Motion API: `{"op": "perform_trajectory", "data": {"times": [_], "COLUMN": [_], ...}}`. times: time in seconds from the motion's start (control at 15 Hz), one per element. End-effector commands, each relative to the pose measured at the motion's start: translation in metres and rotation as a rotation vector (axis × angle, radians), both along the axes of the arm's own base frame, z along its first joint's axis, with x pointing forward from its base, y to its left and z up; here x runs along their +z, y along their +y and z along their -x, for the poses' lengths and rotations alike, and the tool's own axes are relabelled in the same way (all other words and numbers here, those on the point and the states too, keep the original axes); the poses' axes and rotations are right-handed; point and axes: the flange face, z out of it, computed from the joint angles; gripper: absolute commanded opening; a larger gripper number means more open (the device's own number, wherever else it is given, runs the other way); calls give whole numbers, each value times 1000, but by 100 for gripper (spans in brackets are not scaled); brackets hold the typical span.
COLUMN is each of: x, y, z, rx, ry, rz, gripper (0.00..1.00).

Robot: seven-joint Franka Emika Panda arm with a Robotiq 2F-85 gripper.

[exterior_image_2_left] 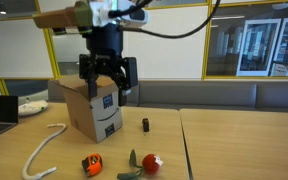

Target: Put the objects on the table into the box.

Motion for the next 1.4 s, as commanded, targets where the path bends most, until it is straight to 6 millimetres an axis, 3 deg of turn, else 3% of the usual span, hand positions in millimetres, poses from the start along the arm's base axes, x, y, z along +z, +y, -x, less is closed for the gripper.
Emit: {"op": "perform_trajectory", "data": {"times": [0.0, 0.33, 0.67, 1.0, 1.33], "x": [-46, -129, -203, -272, -315], "y": [11, 21, 14, -10, -46], "z": [-32, -71, -110, -144, -181], "rx": [-201, -461, -655, -699, -699], "ry": [-21, -26, -50, -7, 38], "rz": [0, -2, 28, 59, 74], "gripper": [100, 100, 100, 100, 100]}}
